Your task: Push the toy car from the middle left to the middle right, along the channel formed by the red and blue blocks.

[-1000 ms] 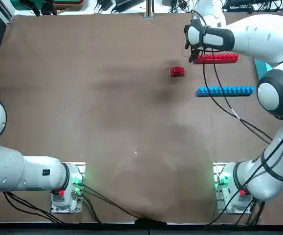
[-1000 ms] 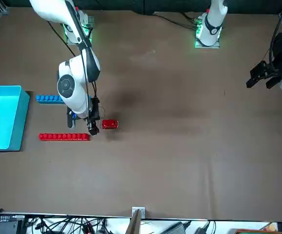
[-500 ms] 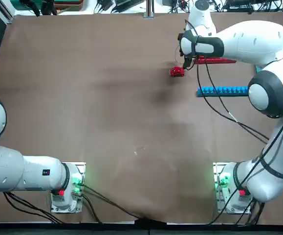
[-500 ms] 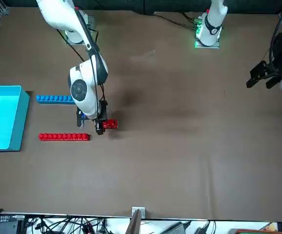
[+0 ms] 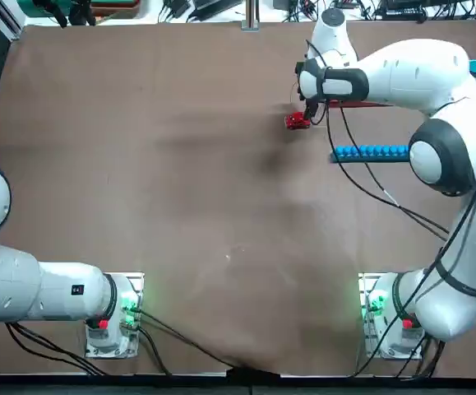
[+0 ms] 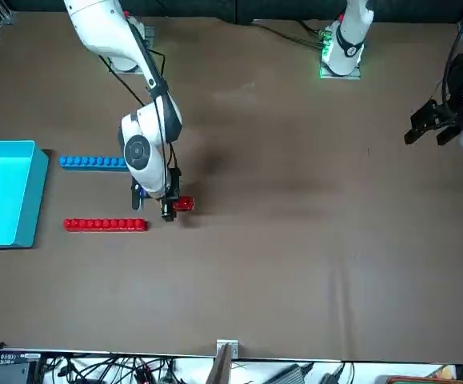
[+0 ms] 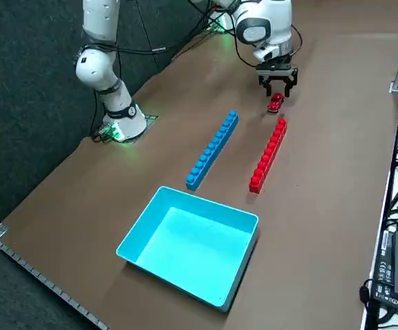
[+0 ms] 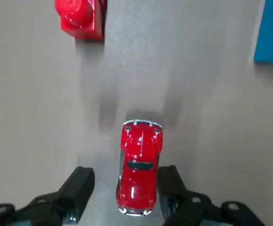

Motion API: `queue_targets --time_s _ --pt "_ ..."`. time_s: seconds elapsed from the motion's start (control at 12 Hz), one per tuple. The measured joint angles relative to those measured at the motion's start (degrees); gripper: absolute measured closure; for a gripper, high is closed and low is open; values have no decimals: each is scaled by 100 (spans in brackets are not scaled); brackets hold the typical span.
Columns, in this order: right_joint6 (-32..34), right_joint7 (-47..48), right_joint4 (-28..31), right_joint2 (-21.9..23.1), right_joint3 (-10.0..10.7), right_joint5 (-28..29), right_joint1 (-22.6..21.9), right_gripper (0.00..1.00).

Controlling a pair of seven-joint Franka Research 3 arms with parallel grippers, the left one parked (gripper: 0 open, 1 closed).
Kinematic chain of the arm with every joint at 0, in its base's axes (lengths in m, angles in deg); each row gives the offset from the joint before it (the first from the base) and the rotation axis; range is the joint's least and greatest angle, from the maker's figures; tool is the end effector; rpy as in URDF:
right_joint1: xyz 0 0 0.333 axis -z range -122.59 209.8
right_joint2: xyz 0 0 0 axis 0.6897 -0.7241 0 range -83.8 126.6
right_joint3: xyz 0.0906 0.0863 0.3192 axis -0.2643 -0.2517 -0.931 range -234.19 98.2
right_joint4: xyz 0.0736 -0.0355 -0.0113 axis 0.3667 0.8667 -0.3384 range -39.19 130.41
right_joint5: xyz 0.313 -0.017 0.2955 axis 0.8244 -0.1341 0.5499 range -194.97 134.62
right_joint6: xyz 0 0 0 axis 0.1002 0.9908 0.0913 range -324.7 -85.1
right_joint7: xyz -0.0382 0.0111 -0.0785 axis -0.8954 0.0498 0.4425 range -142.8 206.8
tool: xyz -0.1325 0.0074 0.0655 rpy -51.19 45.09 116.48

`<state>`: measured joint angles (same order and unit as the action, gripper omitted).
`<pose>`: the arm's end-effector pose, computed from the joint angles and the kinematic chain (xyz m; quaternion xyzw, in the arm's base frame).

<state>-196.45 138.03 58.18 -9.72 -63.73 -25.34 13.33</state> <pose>0.6232 0.3102 0.1971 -0.7497 0.6616 0.0041 0.0160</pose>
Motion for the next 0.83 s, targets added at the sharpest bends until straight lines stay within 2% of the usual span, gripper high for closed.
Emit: queue_targets --time_s 0.67,0.83 --pt "-125 4 -2 -233 0 0 -76 22" --pt "-152 127 -2 -257 0 0 -80 33"
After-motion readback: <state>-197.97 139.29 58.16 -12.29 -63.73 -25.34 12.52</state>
